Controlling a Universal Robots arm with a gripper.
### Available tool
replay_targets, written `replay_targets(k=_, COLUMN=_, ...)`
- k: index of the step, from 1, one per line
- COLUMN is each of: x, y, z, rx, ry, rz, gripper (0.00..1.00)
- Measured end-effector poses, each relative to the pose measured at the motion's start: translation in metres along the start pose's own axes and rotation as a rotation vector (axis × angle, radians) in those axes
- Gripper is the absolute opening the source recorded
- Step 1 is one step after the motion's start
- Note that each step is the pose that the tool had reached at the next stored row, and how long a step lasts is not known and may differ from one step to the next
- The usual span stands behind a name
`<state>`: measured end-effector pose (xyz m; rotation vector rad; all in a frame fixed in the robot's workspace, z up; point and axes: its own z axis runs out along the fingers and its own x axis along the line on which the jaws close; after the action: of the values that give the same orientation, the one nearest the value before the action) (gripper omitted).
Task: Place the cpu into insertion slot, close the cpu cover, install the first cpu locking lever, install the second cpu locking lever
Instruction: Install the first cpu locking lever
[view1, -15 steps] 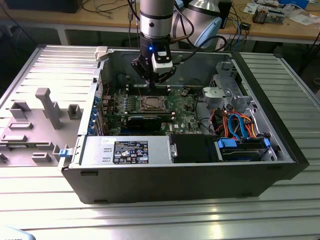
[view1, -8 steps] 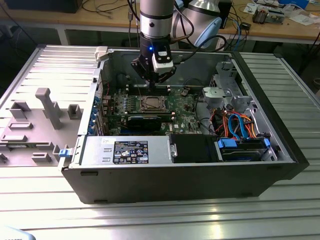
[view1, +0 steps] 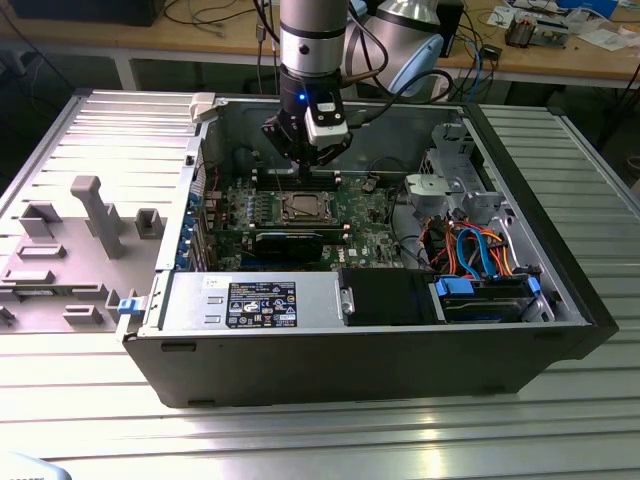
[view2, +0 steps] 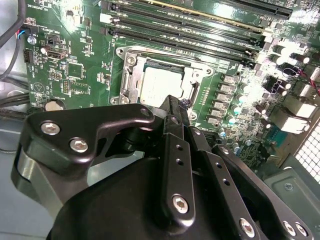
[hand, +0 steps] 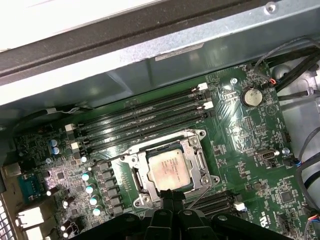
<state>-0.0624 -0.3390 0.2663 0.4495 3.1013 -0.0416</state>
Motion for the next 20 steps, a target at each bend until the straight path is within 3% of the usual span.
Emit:
replay_targets(k=8, x=0.0, y=0.0, z=0.0, rx=-0.0001, ry=-0.0004, rz=-0.018, gripper=0.11)
replay_targets(k=11, x=0.0, y=0.0, z=0.0, rx=0.0008, ry=-0.0014, rz=-0.042, gripper=0.11)
replay_targets(k=20, x=0.0, y=0.0, z=0.0001, rx=0.0024, ry=-0.0021, rz=-0.053, gripper=0.11)
